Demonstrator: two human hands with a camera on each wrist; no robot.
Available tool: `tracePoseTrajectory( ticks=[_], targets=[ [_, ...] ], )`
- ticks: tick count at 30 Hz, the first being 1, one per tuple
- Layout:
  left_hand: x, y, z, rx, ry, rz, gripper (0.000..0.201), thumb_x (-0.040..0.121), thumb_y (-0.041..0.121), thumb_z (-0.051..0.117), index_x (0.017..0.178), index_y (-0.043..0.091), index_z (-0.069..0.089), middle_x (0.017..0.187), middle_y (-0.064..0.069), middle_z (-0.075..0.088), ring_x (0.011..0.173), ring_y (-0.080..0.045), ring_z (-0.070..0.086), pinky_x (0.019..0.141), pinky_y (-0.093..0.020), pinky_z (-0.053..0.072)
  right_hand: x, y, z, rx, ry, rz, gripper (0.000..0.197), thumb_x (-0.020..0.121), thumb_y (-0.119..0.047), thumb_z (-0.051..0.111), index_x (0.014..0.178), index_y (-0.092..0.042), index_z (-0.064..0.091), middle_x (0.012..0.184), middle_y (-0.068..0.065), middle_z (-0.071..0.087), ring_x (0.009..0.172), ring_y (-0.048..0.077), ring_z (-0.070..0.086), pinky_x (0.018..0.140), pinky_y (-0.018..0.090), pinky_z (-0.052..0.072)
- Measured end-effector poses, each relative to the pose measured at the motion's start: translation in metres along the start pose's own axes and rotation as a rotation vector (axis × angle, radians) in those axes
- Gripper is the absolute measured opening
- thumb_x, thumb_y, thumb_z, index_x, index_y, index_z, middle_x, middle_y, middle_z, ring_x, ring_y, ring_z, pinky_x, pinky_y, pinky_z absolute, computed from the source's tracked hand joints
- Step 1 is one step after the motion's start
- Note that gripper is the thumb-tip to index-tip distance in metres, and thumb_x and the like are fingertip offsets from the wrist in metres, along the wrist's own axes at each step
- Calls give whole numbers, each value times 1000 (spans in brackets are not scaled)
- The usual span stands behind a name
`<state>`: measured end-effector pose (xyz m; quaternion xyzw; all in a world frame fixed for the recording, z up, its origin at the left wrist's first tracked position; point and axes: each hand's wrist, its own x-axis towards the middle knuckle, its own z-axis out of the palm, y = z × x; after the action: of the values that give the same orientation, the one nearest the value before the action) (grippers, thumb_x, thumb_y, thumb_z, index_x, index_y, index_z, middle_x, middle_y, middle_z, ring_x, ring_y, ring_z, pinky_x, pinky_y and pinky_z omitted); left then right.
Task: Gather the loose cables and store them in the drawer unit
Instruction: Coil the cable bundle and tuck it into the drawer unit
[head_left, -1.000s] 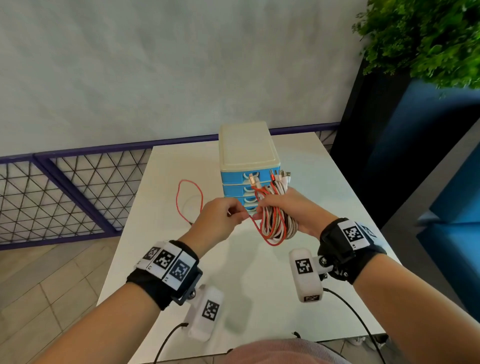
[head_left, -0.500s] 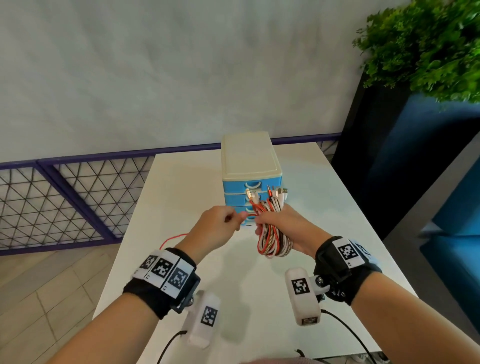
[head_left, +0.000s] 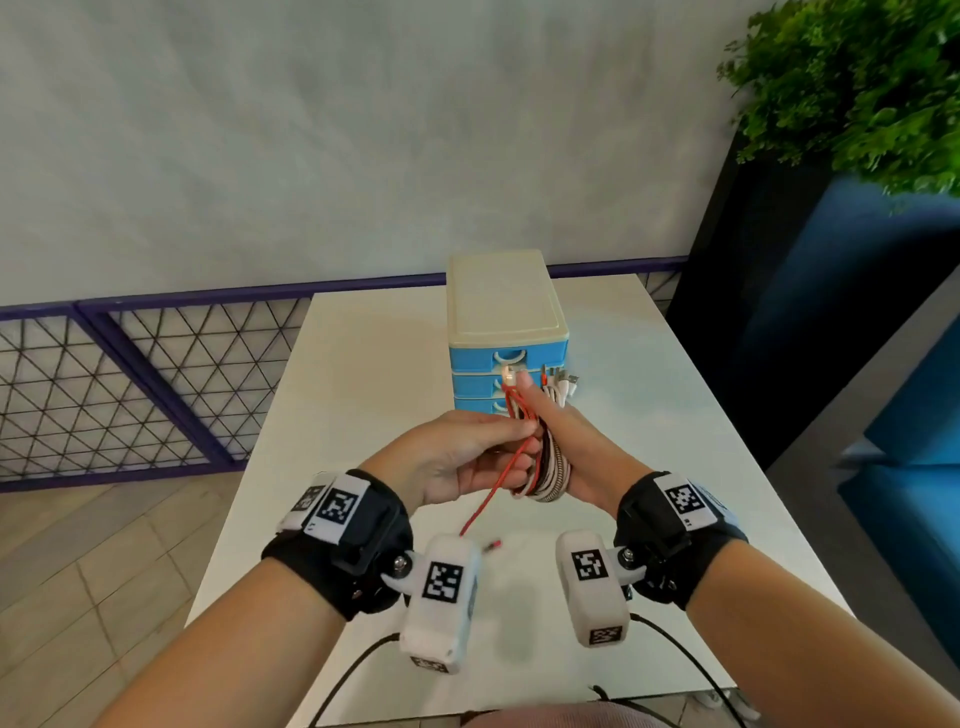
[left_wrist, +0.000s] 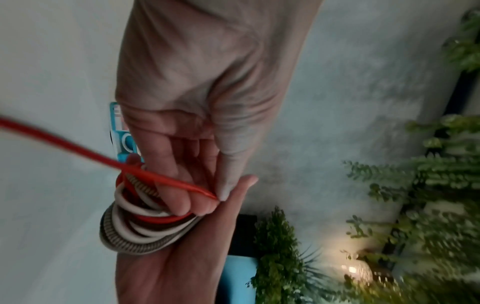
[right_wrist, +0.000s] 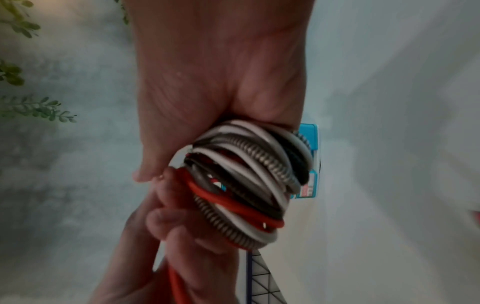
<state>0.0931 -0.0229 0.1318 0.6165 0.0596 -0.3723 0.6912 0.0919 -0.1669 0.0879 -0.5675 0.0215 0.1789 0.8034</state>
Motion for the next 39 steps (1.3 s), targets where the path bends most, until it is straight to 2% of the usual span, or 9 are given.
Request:
tracePoseTrajectory(
  ticks=[4,7,11,14,20,24,29,35,39],
  targets=[
    [-1,-4,7,150,4,19,10,88,17,65,81,9,68,67,0,68,48,-5,60,55,-18,57,-4,0,-3,-26,56,60,39,85,-21,69,116,2,60,93,22,63,68,25,66,62,33,57],
    [-3,-12,8,217,-57,43,24,97,28,50,79,16,60,56,7,49,37,-4,34,37,-14,33,-4,-8,-7,-66,243,9,11,83,-2,58,94,0,61,64,17,61,48,24,62,50,32,55],
    [-12,-36,-10,224,-225,-44,33,100,37,40,80,17,57,51,9,34,42,-6,22,41,-17,19,0,-26,-33,128,510,-103,3,86,-6,58,86,-3,59,67,12,64,52,20,65,53,31,57],
    [-17,-61,-32,409,-261,-124,30,100,35,40,83,18,58,58,9,40,45,-7,24,47,-20,22,-4,-40,-49,171,488,-98,11,88,-12,59,78,-6,59,68,8,67,61,20,68,62,35,59],
    [1,-45,-37,974,109,240,14,89,17,61,87,17,75,63,13,64,56,2,52,48,-7,34,-18,-40,-32,-15,188,83,10,91,-9,58,97,-1,60,77,16,69,74,26,71,65,38,61],
    [6,-29,-28,973,263,452,11,84,19,67,81,16,77,63,12,66,53,9,54,52,-7,37,-24,-27,-13,-292,13,192,14,89,-6,60,102,-2,62,85,19,68,78,28,70,71,36,59],
    [10,-23,-22,948,332,543,13,81,25,69,79,13,75,74,3,73,65,2,61,57,-9,39,-26,-11,-3,-229,-72,177,19,87,-10,66,104,-3,66,89,14,69,82,25,69,74,32,58],
    [5,-22,-34,828,338,344,33,91,42,56,75,14,65,61,6,56,41,-2,42,40,-12,30,-23,-6,-9,-276,47,130,11,83,-9,65,94,-7,63,75,9,63,68,17,66,66,32,54],
    [-6,-17,-48,289,145,84,30,101,30,39,82,15,56,59,6,40,42,-7,26,41,-17,22,-21,-11,-19,-299,203,44,11,85,-7,63,95,-9,61,70,8,63,61,16,64,59,28,55]
  ],
)
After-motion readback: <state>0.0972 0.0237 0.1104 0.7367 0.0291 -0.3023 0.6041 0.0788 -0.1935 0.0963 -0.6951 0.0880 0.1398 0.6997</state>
